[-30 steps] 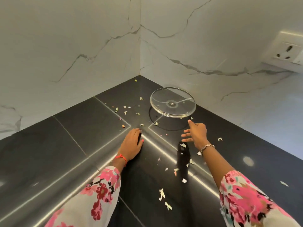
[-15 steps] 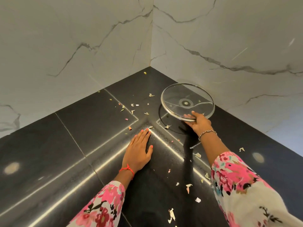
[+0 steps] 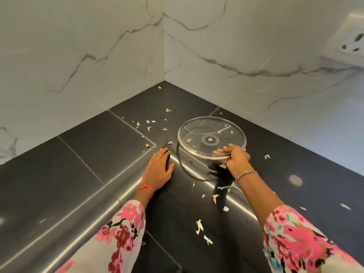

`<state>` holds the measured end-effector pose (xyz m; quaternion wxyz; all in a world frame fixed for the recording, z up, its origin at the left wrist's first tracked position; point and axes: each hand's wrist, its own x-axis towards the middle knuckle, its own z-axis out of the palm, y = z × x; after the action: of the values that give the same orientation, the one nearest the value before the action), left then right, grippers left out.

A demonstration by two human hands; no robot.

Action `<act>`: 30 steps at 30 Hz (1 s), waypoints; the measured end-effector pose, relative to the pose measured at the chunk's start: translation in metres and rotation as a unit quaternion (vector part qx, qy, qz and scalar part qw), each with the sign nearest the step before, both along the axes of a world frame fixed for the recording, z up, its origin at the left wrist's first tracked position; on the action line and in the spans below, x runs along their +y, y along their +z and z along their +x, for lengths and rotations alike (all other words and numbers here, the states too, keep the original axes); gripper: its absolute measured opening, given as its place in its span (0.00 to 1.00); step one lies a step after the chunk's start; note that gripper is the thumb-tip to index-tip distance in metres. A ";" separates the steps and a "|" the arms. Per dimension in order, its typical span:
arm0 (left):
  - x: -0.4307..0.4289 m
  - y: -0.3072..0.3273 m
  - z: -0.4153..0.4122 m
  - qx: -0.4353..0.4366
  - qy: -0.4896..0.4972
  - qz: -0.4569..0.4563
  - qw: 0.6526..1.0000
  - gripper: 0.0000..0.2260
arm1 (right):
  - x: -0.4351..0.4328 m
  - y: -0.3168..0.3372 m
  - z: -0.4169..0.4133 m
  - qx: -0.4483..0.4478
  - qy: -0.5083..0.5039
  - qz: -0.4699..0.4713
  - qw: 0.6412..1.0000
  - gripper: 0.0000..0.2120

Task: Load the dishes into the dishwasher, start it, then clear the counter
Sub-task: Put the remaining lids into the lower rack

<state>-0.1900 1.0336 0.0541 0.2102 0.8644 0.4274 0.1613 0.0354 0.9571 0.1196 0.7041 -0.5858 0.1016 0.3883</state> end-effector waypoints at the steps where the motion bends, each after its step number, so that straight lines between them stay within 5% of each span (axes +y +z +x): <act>1: -0.005 0.002 -0.004 -0.003 -0.005 -0.020 1.000 0.26 | -0.014 0.002 -0.005 -0.004 -0.001 -0.004 1.000 0.11; 6: -0.075 0.021 -0.041 -0.035 -0.007 -0.069 0.997 0.26 | -0.089 0.005 -0.034 -0.037 0.001 -0.016 0.999 0.11; 21: -0.337 0.024 -0.172 -0.157 -0.016 -0.026 0.987 0.16 | -0.340 0.031 -0.155 -0.070 0.011 0.024 0.997 0.10; 30: -0.537 -0.032 -0.295 0.041 -0.097 -0.104 0.989 0.29 | -0.566 -0.002 -0.288 -0.045 -0.032 0.004 0.998 0.09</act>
<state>-0.4852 0.4970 0.0219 0.2955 0.8813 0.3640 0.0590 -0.2529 0.3907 0.1178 0.7226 -0.5959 0.0872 0.3393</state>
